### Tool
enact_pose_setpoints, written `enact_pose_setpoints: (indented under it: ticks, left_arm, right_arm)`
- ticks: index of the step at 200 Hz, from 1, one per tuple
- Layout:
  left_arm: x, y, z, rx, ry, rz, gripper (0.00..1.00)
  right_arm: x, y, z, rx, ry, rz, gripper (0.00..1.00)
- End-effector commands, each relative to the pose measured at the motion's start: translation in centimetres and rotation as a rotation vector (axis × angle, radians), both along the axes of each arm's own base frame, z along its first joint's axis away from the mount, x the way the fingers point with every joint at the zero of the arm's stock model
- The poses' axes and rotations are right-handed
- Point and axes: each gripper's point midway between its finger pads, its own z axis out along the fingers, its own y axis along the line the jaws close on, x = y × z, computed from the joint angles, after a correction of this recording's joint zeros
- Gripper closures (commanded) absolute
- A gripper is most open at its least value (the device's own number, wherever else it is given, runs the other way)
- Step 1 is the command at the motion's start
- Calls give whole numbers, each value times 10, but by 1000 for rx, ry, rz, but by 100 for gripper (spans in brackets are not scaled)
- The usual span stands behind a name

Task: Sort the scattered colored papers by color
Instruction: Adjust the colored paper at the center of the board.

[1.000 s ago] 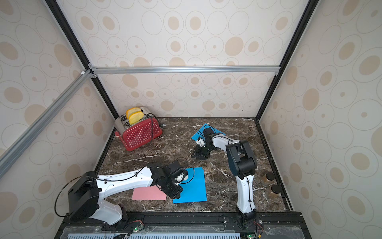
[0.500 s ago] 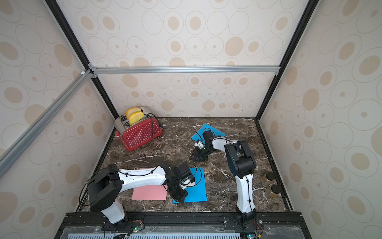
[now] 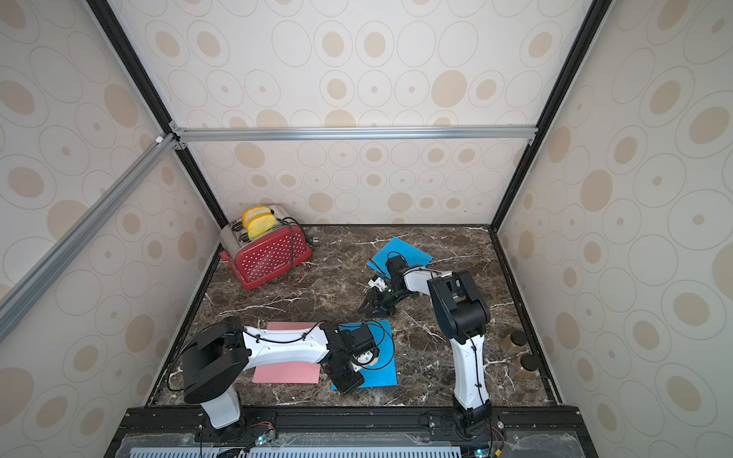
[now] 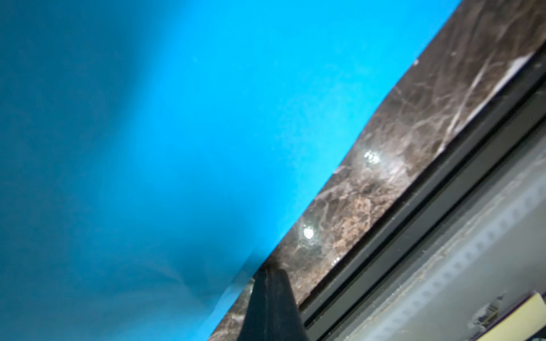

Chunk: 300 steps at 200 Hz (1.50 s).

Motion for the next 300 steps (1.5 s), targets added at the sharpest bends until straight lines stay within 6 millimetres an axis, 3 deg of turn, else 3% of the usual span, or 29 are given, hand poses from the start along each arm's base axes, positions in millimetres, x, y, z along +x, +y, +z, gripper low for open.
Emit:
enact_pose_setpoints:
  ticks: [1,71,136,245,267,300]
  left_arm:
    - [15,-2,-6,37,-104,-39,100]
    - [19,9,-16,96,-131,-42,100]
    - [17,9,-16,94,-119,-51,100]
    - [10,14,-10,81,-101,-46,100]
    - [15,10,9,54,-127,-47,100]
    - [28,1,64,30,-196,-66,100]
  right_arm:
    - [-31,-20,-39,-167,96,16,59]
    - [-52,-32,-44,-215,144,47,61]
    - [-51,-35,-44,-238,125,59,61]
    - [2,-23,3,-264,-61,106,58]
    - [19,-27,15,-272,-113,97,58]
    - [67,-55,35,-316,-203,49,56]
